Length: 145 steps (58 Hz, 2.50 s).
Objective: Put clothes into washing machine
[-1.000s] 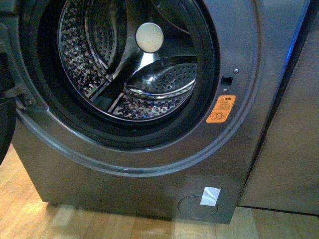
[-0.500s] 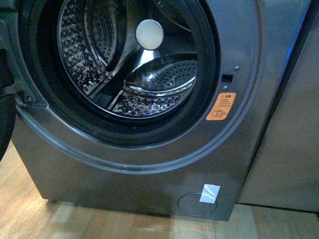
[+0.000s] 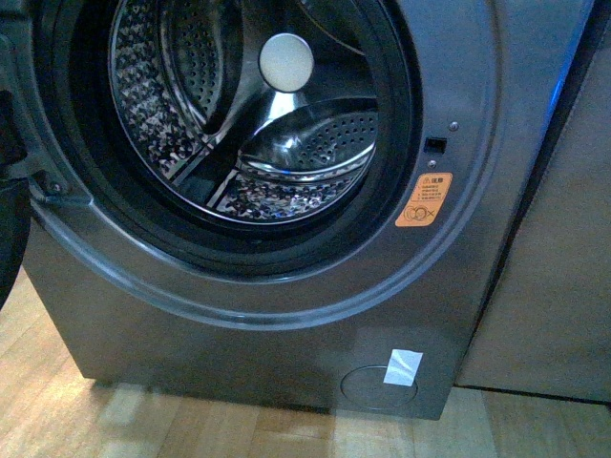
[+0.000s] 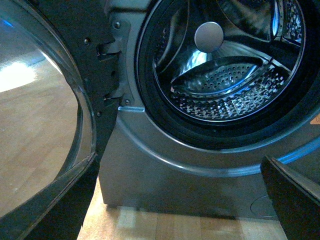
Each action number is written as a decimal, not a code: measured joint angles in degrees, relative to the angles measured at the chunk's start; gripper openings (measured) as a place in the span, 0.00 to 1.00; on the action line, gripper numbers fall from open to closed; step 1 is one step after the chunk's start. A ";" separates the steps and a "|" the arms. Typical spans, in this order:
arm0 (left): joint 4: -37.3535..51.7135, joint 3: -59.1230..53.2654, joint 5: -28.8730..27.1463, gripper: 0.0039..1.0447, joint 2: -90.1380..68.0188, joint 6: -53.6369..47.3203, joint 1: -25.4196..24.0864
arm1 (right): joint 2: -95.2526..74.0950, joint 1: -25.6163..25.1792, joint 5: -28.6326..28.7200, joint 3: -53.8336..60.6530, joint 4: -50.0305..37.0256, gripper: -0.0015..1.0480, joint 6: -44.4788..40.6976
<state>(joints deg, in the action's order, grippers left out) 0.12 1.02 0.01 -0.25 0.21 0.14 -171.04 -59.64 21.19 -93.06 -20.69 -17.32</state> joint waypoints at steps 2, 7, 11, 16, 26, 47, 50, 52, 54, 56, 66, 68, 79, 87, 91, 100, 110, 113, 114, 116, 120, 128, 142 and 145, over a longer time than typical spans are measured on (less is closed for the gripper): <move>0.00 0.00 0.00 0.94 0.00 -0.02 0.00 | 1.88 -0.26 0.85 2.19 -1.29 0.10 0.28; 0.00 0.00 0.00 0.94 0.00 -0.02 0.00 | 7.93 -1.29 3.82 7.26 -4.04 0.05 2.08; 0.00 0.00 0.00 0.94 0.00 -0.02 0.00 | 13.77 -2.34 6.27 11.15 -6.23 0.05 3.78; 0.00 0.00 0.00 0.94 0.00 -0.02 0.00 | 20.00 -3.43 9.11 15.21 -8.55 0.05 5.07; 0.00 0.00 -0.02 0.94 0.00 0.00 0.00 | 34.56 -5.14 16.57 24.63 -13.18 0.05 8.83; 0.00 0.00 0.00 0.94 0.00 -0.02 0.00 | 68.11 -5.27 29.53 31.87 -24.15 0.05 26.21; 0.00 0.00 0.00 0.94 0.00 -0.02 0.00 | 73.72 -4.76 30.47 30.82 -26.05 0.05 30.29; 0.00 0.00 0.00 0.94 0.00 -0.02 0.00 | 76.59 -4.26 30.62 29.68 -27.06 0.05 32.74; 0.00 0.00 -0.02 0.94 0.00 -0.02 0.00 | 79.12 -3.61 30.64 28.48 -28.00 0.05 35.06; 0.00 0.00 -0.02 0.94 0.00 -0.02 0.00 | 80.85 -2.95 30.80 27.50 -28.68 0.05 36.52; 0.00 0.00 0.00 0.94 0.00 -0.02 0.00 | 87.95 2.19 29.40 20.15 -28.35 0.05 44.46; 0.00 0.00 0.00 0.94 0.00 -0.02 0.00 | 89.18 3.74 28.61 17.97 -27.28 0.05 45.38; 0.00 0.00 -0.02 0.94 0.00 0.00 0.00 | 93.39 13.75 24.76 7.06 -17.42 0.05 45.35; 0.00 0.00 0.00 0.94 0.00 -0.02 0.00 | 94.47 24.79 22.64 -0.83 -4.31 0.05 42.12; 0.00 0.00 0.00 0.94 0.00 -0.02 0.00 | 94.23 30.60 20.41 -4.00 2.34 0.05 39.43; 0.00 0.00 0.00 0.94 0.00 -0.02 0.00 | 91.78 43.69 14.21 -10.62 14.34 0.05 32.24; 0.00 0.00 0.00 0.94 0.00 -0.02 0.00 | 86.79 55.23 7.82 -18.58 23.08 0.05 25.97; 0.00 0.00 0.00 0.94 0.00 -0.02 0.00 | 84.94 58.01 6.49 -21.38 25.59 0.05 24.94; 0.00 0.00 -0.02 0.94 0.00 0.00 0.00 | 84.15 59.08 5.92 -22.60 26.60 0.05 24.74; 0.00 0.00 0.00 0.94 0.00 -0.02 0.00 | 82.64 61.16 4.79 -24.92 28.39 0.05 23.93; 0.00 0.00 0.00 0.94 0.00 -0.02 0.00 | 80.30 64.52 3.17 -28.52 31.17 0.05 22.82; 0.00 0.00 0.00 0.94 0.00 -0.02 0.00 | 78.38 68.72 3.58 -30.95 33.27 0.05 21.84; 0.00 0.00 -0.02 0.94 0.00 -0.02 0.00 | 79.65 67.67 9.79 -27.36 30.27 0.05 21.77; 0.00 0.00 -0.02 0.94 0.00 -0.02 0.00 | 79.65 67.41 9.77 -26.95 30.18 0.05 21.77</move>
<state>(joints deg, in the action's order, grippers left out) 0.12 1.02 -0.01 -0.25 0.19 0.14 -91.39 7.77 30.96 -120.01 9.50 4.45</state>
